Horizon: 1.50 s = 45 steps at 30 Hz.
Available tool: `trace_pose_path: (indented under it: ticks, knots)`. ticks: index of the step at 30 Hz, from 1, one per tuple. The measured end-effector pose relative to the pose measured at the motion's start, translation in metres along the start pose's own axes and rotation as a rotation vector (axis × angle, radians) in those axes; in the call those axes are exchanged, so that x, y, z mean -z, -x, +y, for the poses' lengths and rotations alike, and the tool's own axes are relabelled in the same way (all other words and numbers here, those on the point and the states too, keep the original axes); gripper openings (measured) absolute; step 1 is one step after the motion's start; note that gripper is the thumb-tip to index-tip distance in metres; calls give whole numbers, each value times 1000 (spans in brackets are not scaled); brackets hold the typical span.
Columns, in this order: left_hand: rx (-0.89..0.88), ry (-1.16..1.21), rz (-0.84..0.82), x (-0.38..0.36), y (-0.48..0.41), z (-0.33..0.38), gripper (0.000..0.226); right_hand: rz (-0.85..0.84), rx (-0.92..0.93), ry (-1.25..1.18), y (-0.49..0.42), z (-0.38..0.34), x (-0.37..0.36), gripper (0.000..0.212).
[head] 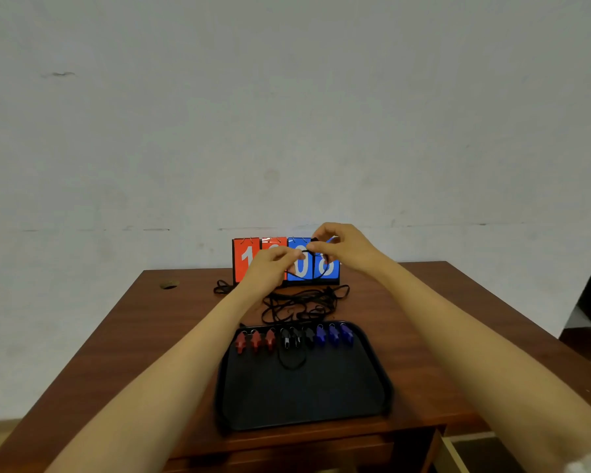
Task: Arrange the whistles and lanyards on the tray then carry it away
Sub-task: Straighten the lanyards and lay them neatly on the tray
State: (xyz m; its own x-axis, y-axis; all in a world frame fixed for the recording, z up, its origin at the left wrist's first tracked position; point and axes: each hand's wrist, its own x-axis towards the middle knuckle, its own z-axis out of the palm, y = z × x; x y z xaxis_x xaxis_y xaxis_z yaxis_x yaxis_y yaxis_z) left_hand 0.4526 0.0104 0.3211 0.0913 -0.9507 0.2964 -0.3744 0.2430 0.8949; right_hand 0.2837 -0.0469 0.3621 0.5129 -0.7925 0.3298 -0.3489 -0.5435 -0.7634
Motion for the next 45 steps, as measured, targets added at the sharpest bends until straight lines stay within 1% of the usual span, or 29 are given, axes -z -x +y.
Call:
trace_pose_path:
  ticks: [2,4,6,7,10,13,16,19,21,24,29,33,36,39,43,45]
  knots:
    - [-29,-55,97,0,1,-1,23,-48,-28,6,4,3,1,12]
    - [-50,-96,160,1,4,0,18,-114,-69,-61,9,3,0,18]
    - [-71,-132,187,1,6,0,17,-135,-103,-122,11,3,-4,29]
    - [-80,-146,190,1,6,0,17,-126,-113,-136,11,4,-6,31]
    - [-95,-140,179,0,9,-1,18,-113,-106,-72,9,6,-10,21]
    - [-103,-135,141,0,11,-1,20,-128,-75,78,9,7,-13,24]
    - [-33,-125,29,-3,13,0,23,-46,-28,185,8,9,-16,23]
    - [34,-47,-116,-7,15,-6,30,33,25,214,6,12,-15,21]
    - [36,-40,-154,-8,17,-12,29,74,15,234,5,18,-12,20]
    - [37,-67,-159,-7,19,-23,28,121,-47,309,8,35,-4,21]
    - [109,-262,-168,12,29,-62,29,131,-174,424,28,75,6,21]
    - [203,-440,-192,27,42,-90,27,89,-315,419,48,106,9,18]
    - [280,-504,-201,31,51,-107,28,93,-409,368,63,125,6,6]
    - [362,-542,-206,32,59,-126,25,77,-505,339,80,143,-2,9]
    - [450,-522,-105,24,75,-147,11,13,-582,356,98,161,-12,11]
    - [460,-583,-84,21,82,-154,16,-36,-607,404,106,167,-16,11]
